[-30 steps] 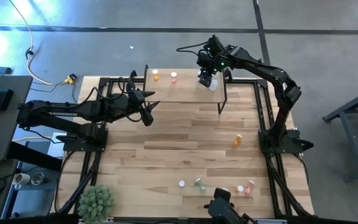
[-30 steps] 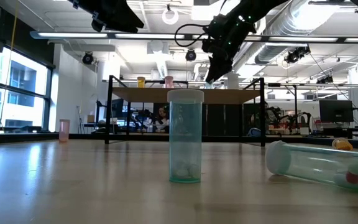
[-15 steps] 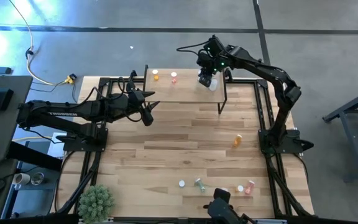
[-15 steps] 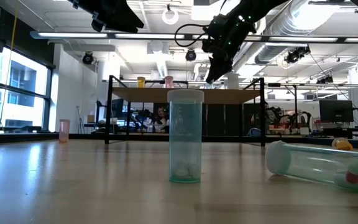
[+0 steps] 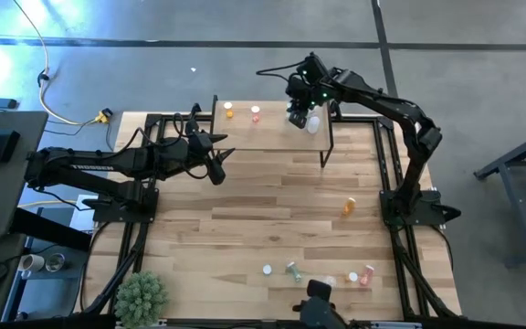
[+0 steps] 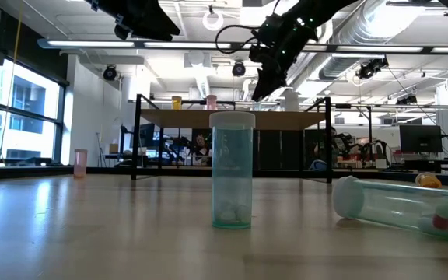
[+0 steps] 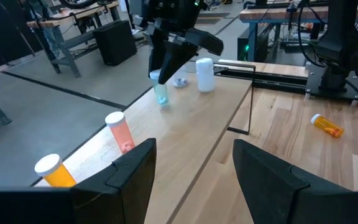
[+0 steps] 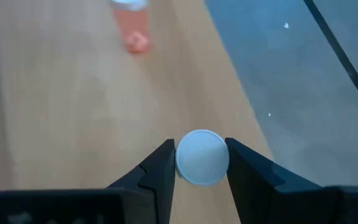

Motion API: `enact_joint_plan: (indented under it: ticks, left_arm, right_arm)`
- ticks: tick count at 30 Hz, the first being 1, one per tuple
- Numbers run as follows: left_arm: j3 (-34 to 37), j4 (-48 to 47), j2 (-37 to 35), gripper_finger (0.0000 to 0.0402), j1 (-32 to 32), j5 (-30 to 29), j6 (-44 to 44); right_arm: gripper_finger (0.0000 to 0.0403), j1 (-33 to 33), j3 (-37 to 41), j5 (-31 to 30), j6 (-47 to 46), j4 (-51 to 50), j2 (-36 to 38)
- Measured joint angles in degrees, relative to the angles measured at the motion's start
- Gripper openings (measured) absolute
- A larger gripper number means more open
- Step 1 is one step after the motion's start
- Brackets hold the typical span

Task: Pick and place medicine bottles onto shelf by color
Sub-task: Adjust the blue pill bottle on the shelf

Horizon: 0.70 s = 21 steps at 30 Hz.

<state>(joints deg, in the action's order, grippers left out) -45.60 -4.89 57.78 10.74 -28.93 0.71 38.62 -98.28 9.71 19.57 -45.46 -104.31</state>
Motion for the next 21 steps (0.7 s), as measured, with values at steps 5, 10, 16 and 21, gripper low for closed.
enact_joint_plan:
  ticks: [5, 10, 16, 21]
  left_arm:
    - [0.0, 0.0, 0.0, 0.0204, 0.0, 0.0, 0.0]
    - [0.0, 0.0, 0.0, 0.0204, 0.0, 0.0, 0.0]
    - [0.0, 0.0, 0.0, 0.0204, 0.0, 0.0, 0.0]
    - [0.0, 0.0, 0.0, 0.0204, 0.0, 0.0, 0.0]
  right_arm:
    - [0.0117, -1.9, 0.0, -0.8, 1.0, 1.0, 0.0]
    - [0.0117, -2.4, 0.0, -1.1, 1.0, 1.0, 0.0]
    - [0.0117, -2.3, 0.0, -1.1, 0.9, 0.9, 0.0]
    - [0.0117, -2.4, 0.0, -1.2, 0.9, 0.9, -0.2]
